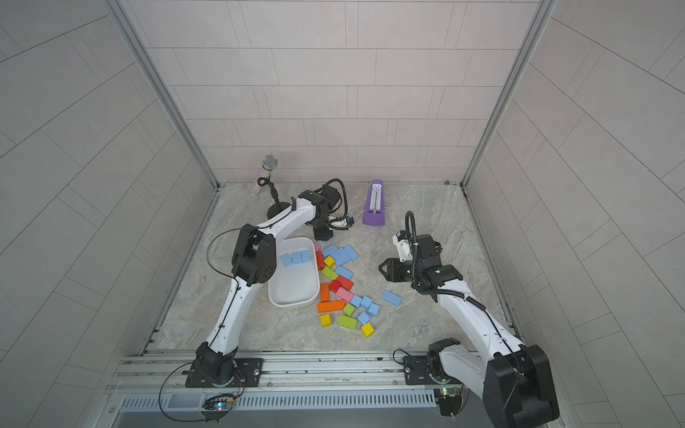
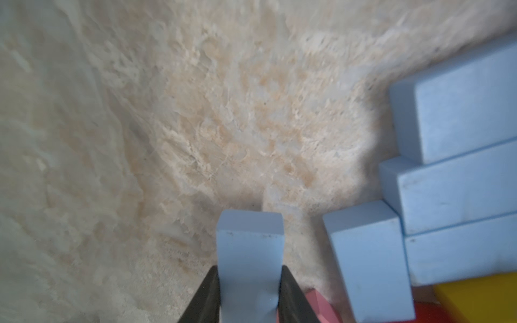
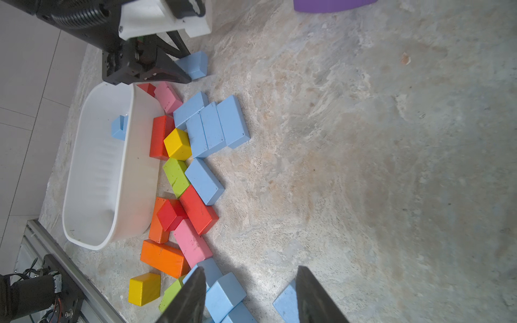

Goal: Pick out the blue building blocks
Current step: Pick up the building block from the center of the board, then place the building block in the storage box.

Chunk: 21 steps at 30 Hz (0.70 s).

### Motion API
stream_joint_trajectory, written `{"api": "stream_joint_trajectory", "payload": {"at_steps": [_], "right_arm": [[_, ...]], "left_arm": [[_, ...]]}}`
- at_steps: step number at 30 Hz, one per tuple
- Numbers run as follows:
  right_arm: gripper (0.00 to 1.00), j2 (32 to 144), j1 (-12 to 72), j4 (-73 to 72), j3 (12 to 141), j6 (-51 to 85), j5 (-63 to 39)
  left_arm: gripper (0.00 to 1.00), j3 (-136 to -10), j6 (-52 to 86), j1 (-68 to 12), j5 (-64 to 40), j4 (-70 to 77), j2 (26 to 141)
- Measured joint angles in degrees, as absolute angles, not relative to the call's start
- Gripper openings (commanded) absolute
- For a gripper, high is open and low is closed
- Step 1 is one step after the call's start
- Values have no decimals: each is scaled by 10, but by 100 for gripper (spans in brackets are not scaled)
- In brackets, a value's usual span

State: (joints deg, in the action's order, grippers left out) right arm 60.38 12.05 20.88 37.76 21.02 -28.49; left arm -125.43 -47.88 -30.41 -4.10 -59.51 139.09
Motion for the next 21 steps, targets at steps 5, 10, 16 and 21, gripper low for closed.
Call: {"api": "stream_joint_trajectory", "payload": {"at_steps": [5,10,16,21], "right_arm": [[53,601,121,190,378,231,-292],[53,612,125,168,378,245,-302],[52,627,130,158,378,251,-304],[53,626,130,157,378,253,-301]], "left_arm": [[34,-1223,-462,-304,-43,-619,1301],[35,-1101,-448,-304,-24,-634,1136],[35,-902,-422,-304,-9,-614,1001],[35,-801,-398,-304,-3,-562,1004]]}}
